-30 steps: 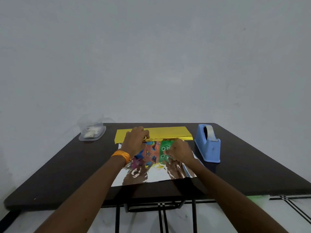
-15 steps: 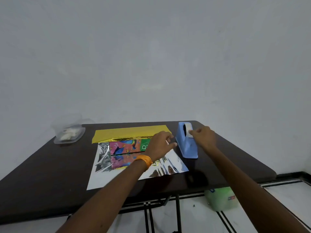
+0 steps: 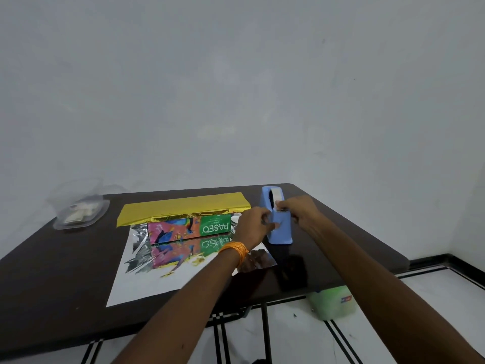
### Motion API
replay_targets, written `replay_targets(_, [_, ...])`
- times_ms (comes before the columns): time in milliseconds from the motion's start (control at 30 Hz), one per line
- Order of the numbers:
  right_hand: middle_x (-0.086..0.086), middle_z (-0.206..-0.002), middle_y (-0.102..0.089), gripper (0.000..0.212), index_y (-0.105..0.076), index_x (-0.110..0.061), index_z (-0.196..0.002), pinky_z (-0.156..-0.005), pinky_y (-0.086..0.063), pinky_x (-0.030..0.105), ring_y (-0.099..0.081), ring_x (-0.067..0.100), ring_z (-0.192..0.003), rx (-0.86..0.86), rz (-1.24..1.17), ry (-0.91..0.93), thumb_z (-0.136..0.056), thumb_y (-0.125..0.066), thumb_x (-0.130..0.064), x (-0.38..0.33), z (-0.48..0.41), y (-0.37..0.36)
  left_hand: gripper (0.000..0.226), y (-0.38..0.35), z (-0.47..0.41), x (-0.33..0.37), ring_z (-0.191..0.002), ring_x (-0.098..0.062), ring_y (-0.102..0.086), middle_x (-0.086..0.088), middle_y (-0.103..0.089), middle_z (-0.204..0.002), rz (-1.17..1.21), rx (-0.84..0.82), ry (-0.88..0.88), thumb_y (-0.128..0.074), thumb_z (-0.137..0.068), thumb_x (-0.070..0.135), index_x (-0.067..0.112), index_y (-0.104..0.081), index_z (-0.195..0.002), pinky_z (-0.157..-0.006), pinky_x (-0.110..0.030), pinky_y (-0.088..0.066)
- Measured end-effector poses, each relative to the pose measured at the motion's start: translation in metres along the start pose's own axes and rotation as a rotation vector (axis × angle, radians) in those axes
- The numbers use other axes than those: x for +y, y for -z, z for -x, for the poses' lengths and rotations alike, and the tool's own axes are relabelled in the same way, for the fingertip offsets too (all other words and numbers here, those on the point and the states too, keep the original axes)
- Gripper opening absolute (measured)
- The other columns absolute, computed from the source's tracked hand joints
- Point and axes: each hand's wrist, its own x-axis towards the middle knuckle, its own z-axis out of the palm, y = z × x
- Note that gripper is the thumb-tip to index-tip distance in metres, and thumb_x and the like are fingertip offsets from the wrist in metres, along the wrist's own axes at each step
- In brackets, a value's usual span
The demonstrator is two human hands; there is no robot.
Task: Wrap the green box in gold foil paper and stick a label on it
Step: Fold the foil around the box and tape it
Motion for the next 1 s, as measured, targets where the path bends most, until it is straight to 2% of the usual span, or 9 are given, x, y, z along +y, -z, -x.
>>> replay_targets(67, [0.005,-0.062,-0.053,0.024,-0.064,-0.002,-0.067,-0.044,-0.033,0.024,-0.040,0.012,-0.047,0.044,0.037,0.046,-0.081,-0.080,-0.013,-0.011,0.000,0.002,0.033,0.000,-0.002,0.001,-0.075,-0.026,-0.061,-0.009,-0.066,-0.081,-0.011,-0.007,-0.012,-0.079,-0.078,0.034,0.005,-0.069,-0.086,-0.071,-0.042,-0.051])
replay_targets(133, [0.007,-0.068,-0.057,0.017,-0.071,0.001,-0.080,-0.046,-0.033,0.024,-0.040,0.013,-0.049,0.055,0.081,0.060,-0.081,-0.078,-0.014,-0.023,0.001,0.006,0.035,0.002,-0.003,0.003,-0.077,-0.027,-0.063,-0.011,-0.068,-0.083,-0.045,-0.007,-0.025,-0.079,-0.078,0.034,0.003,-0.070,-0.090,-0.071,-0.041,-0.051])
replay_targets(233, [0.006,-0.070,-0.061,0.022,-0.075,0.007,-0.091,-0.047,-0.034,0.024,-0.043,0.011,-0.050,0.045,0.090,0.045,-0.083,-0.076,-0.014,-0.022,0.007,0.007,0.034,0.002,-0.005,0.005,-0.076,-0.027,-0.063,-0.010,-0.068,-0.082,-0.077,-0.001,-0.022,-0.079,-0.077,0.035,0.004,-0.070,-0.088,-0.069,-0.039,-0.051])
replay_targets(467, [0.009,-0.068,-0.062,0.021,-0.072,0.004,-0.080,-0.039,-0.032,0.021,-0.042,0.009,-0.040,0.083,-0.038,0.045,-0.085,-0.077,-0.015,0.001,0.032,0.009,0.031,0.000,-0.003,0.007,-0.070,-0.028,-0.061,-0.010,-0.065,-0.074,-0.066,0.004,0.003,-0.080,-0.075,0.033,0.005,-0.066,-0.076,-0.063,-0.037,-0.046])
replay_targets(600, [0.010,-0.070,-0.062,0.021,-0.074,0.007,-0.084,-0.037,-0.028,0.022,-0.038,0.010,-0.043,0.064,-0.139,-0.030,-0.085,-0.078,-0.014,0.010,0.037,0.008,0.032,-0.002,-0.003,0.007,-0.068,-0.029,-0.060,-0.009,-0.063,-0.069,-0.076,-0.001,0.003,-0.080,-0.074,0.033,0.006,-0.062,-0.071,-0.061,-0.038,-0.045])
replay_targets(767, [0.009,-0.064,-0.059,0.019,-0.067,0.000,-0.067,-0.037,-0.027,0.022,-0.036,0.009,-0.037,0.088,-0.116,-0.047,-0.081,-0.077,-0.008,0.019,0.042,0.006,0.030,-0.004,-0.004,0.004,-0.069,-0.027,-0.060,-0.008,-0.065,-0.072,-0.078,0.003,-0.001,-0.080,-0.074,0.032,0.006,-0.065,-0.074,-0.062,-0.037,-0.047])
replay_targets(867, [0.011,-0.064,-0.061,0.020,-0.067,0.002,-0.068,-0.037,-0.030,0.022,-0.040,0.008,-0.036,0.092,-0.022,0.022,-0.081,-0.077,-0.010,0.024,0.042,0.009,0.028,-0.004,-0.004,0.004,-0.069,-0.026,-0.059,-0.006,-0.064,-0.072,-0.081,0.009,-0.015,-0.080,-0.076,0.030,0.007,-0.064,-0.074,-0.058,-0.031,-0.039])
replay_targets(933, [0.008,-0.060,-0.060,0.025,-0.066,-0.002,-0.063,-0.039,-0.031,0.021,-0.043,0.008,-0.040,0.103,0.198,0.137,-0.081,-0.077,-0.014,0.027,0.039,0.013,0.028,-0.003,-0.003,0.003,-0.069,-0.025,-0.059,-0.005,-0.063,-0.072,-0.084,0.013,-0.028,-0.080,-0.077,0.031,0.008,-0.065,-0.075,-0.058,-0.029,-0.036])
replay_targets(1000, [0.003,-0.053,-0.052,0.032,-0.059,-0.009,-0.057,-0.043,-0.034,0.023,-0.042,0.010,-0.043,0.122,0.437,0.200,-0.081,-0.078,-0.019,0.033,0.041,0.015,0.029,-0.004,-0.002,0.002,-0.070,-0.025,-0.060,-0.007,-0.065,-0.074,-0.079,0.023,-0.043,-0.079,-0.078,0.033,0.007,-0.067,-0.080,-0.059,-0.031,-0.041])
